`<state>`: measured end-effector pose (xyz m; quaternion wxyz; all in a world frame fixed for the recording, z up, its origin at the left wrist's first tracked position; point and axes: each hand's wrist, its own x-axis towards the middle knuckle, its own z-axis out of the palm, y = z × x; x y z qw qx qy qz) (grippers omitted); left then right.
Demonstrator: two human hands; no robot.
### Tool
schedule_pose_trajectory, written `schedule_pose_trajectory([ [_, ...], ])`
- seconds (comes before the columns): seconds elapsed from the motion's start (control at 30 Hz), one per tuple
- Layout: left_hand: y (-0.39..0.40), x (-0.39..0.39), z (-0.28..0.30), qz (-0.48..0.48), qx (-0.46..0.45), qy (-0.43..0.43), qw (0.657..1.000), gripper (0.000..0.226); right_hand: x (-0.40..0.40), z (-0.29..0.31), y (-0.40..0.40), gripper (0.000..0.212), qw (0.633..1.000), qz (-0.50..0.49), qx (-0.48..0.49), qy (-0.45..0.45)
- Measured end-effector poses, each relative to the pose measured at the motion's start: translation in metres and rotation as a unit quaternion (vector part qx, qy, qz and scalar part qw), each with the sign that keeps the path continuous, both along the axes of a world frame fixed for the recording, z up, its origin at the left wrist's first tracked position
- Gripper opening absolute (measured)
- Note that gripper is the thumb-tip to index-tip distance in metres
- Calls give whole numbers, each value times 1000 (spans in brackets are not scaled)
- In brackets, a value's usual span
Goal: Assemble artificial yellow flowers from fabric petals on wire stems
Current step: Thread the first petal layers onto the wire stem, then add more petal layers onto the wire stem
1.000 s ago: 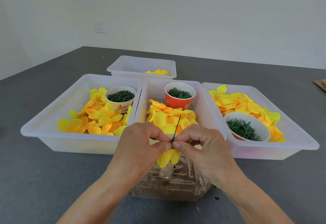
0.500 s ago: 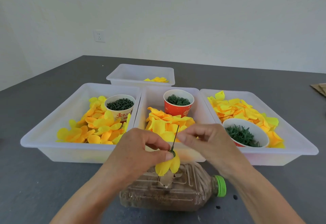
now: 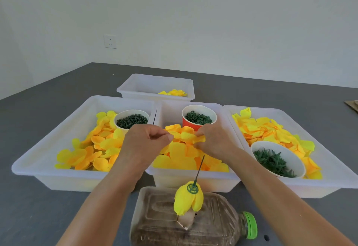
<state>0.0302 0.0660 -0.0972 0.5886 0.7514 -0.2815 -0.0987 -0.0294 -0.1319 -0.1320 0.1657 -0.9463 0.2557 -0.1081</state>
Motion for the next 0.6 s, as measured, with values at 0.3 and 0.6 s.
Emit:
schedule_pose_trajectory([
  [0.3,-23,25,-3,38,28,-22,999,16,9,-6,-6,20,996,-3,-69,-57],
  [0.6,-44,32,9,21,68,-103,992,25,-4,22,-19,17,969,-34,75,-234],
])
